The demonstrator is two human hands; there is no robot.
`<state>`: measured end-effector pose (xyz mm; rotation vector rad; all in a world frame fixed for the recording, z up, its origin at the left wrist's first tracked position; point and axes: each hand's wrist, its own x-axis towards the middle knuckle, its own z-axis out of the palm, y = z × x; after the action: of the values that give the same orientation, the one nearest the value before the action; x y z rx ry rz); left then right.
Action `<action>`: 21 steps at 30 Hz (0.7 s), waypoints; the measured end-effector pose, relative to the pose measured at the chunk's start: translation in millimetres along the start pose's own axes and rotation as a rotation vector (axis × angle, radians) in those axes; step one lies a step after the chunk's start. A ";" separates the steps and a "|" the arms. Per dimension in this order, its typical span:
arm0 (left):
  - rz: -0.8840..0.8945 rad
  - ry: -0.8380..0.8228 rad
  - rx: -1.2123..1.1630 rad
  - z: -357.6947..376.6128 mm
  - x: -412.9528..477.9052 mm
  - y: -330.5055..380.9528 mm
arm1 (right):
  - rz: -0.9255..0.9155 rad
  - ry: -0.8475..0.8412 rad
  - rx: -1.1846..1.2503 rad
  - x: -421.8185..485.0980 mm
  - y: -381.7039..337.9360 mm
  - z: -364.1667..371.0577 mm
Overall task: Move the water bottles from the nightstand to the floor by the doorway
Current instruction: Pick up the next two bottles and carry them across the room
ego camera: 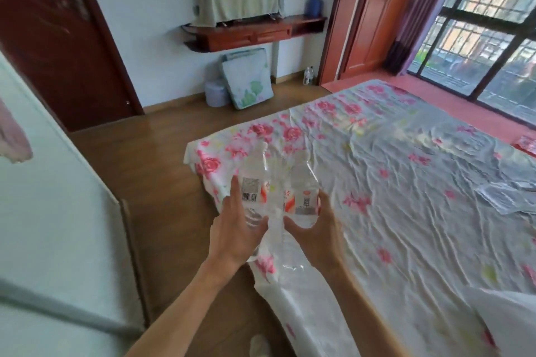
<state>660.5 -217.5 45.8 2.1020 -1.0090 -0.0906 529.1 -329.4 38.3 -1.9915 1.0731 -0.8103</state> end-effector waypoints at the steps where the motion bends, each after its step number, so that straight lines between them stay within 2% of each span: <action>1: -0.019 0.017 -0.004 -2.1 7.7 -5.0 | -0.017 -0.020 0.004 12.0 -3.4 9.1; 11: -0.201 0.173 0.072 -28.8 77.8 -28.6 | -0.121 -0.237 0.102 107.3 -40.4 77.7; 21: -0.311 0.309 0.164 -47.3 115.4 -76.0 | -0.206 -0.389 0.099 150.8 -73.3 138.0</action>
<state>804.5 -238.8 56.0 2.3200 -0.5173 0.1633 736.9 -391.1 51.6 -2.0848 0.6011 -0.5337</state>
